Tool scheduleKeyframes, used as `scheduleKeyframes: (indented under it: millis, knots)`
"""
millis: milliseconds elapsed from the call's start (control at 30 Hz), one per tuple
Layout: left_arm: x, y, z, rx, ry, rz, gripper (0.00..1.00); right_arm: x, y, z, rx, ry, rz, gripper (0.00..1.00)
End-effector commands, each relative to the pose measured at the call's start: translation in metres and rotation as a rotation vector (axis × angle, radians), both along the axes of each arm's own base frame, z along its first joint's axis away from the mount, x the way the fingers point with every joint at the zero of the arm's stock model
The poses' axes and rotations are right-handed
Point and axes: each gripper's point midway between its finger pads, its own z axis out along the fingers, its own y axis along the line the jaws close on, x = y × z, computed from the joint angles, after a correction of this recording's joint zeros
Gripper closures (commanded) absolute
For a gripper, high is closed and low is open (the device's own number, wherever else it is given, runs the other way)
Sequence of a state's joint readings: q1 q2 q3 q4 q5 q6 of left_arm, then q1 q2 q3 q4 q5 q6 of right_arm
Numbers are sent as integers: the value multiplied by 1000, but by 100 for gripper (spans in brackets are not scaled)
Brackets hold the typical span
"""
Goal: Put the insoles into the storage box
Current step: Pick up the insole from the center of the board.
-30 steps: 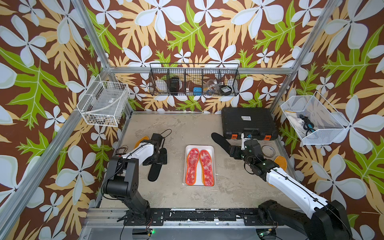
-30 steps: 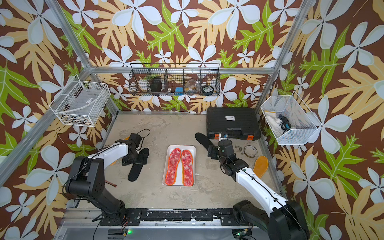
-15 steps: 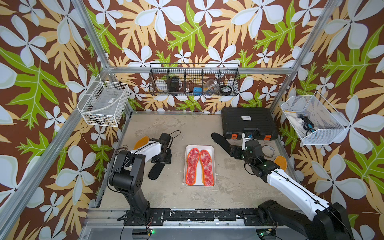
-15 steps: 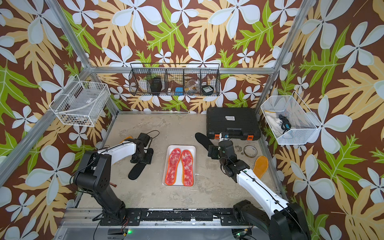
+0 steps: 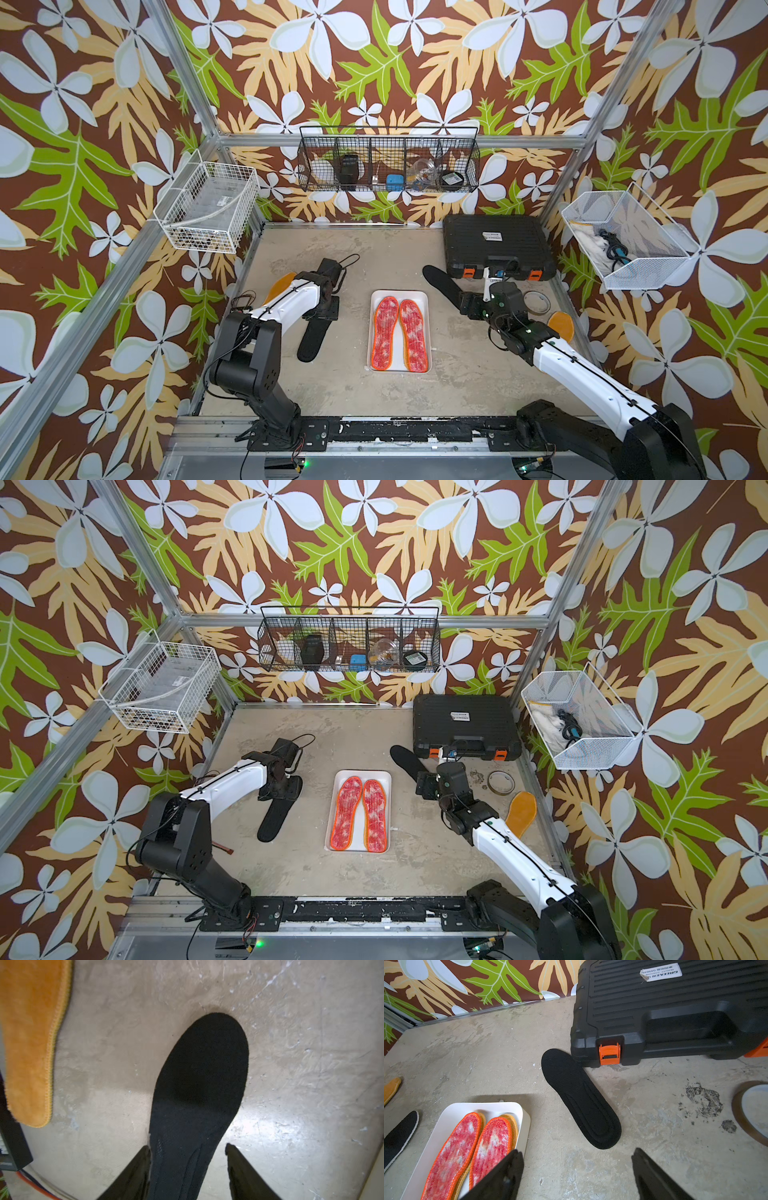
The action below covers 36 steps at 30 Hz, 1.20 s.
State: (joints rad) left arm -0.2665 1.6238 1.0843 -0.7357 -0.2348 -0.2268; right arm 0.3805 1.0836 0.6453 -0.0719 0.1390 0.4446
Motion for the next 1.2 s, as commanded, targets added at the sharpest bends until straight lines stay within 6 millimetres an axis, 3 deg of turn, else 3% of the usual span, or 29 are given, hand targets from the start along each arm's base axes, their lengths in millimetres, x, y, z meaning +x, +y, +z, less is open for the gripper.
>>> scheduleKeyframes:
  millis: [0, 100, 167, 433, 567, 667, 867, 1167]
  knots:
    - [-3, 9, 7, 39, -13, 15, 23, 4, -1, 5, 3, -21, -13, 14]
    - [-21, 15, -15, 15, 55, 37, 0, 4, -1, 6, -2, -22, -14, 14]
    - [-28, 15, -31, -24, 82, 45, 0, 3, -3, 7, -6, -25, -22, 14]
    - [-34, 17, -56, -28, 174, 54, 0, 3, -4, 8, -3, -30, -25, 14]
    - [-35, 17, -64, -28, 193, 53, 8, 1, -6, 8, -3, -39, -33, 14]
    - [-35, 13, -66, -51, 190, 43, 21, 0, -8, 11, -5, -46, -40, 14]
    - [-29, 18, -60, -27, 161, 57, 33, 0, -9, 15, 3, -64, -49, 14]
    - [-8, 22, -26, -9, 51, 88, 33, 2, -9, 12, 0, -54, -50, 14]
